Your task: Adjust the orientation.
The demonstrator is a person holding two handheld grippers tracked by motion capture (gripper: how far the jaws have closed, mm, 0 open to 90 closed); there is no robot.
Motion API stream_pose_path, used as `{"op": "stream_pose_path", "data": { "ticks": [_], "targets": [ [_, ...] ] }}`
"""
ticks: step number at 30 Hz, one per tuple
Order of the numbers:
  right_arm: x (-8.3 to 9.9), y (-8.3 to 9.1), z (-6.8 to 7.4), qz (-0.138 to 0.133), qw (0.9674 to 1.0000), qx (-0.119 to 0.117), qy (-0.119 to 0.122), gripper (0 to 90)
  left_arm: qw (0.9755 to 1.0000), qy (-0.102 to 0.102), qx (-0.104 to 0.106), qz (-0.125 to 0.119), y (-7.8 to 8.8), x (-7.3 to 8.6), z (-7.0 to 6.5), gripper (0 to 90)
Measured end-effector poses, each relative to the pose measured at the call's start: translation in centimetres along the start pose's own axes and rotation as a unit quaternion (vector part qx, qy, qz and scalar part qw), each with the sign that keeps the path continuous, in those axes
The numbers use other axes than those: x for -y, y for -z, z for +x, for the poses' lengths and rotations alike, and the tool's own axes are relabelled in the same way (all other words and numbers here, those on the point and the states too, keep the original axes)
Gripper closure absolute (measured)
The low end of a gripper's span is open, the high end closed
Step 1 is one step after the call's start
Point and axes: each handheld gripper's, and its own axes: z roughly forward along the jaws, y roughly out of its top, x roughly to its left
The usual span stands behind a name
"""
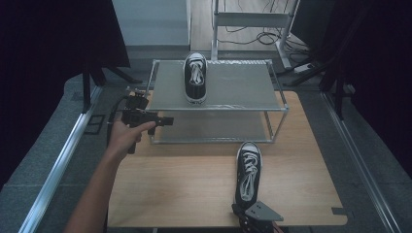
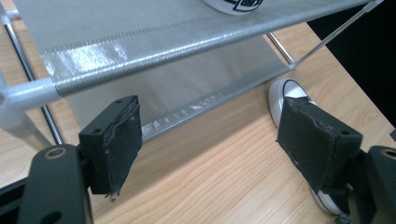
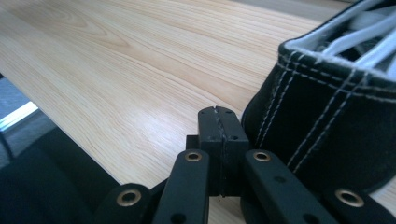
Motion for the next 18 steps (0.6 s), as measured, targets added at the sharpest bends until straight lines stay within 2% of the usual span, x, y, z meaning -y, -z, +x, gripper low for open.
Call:
{"op": "stream_pose_path", "data": {
  "ticks": [5,7,8,10,13,18],
  "targets": [
    [0.9,1.5,-1.2,0.001,0.9999,0.011,-0.012,90.0,1.0,-0.001,0.004,0.001,-0.1,0.6,0.0,22.1],
    [1.5,2.7,-2.4,0.003,0.9995,0.024,-0.02,90.0,1.0,0.001,0.006,0.0,-0.2,0.8,-0.1,22.1],
    [1.5,2.7,-2.4,0.003,0.9995,0.024,-0.02,90.0,1.0,0.0,0.008,0.0,-0.2,1.0,-0.2,22.1],
    [1.8,3.6,-3.4,0.008,0.9993,0.029,-0.022,90.0,0.9999,-0.001,0.011,-0.002,-0.3,1.3,-0.4,22.1],
    [1.9,4.0,-3.9,0.008,0.999,0.04,-0.016,90.0,0.9999,-0.003,0.01,-0.001,-0.4,1.6,-0.5,22.1],
    [2.0,4.7,-5.2,0.012,0.9987,0.044,-0.022,90.0,1.0,-0.007,0.007,0.003,-0.5,2.1,-0.4,22.2]
  ]
}}
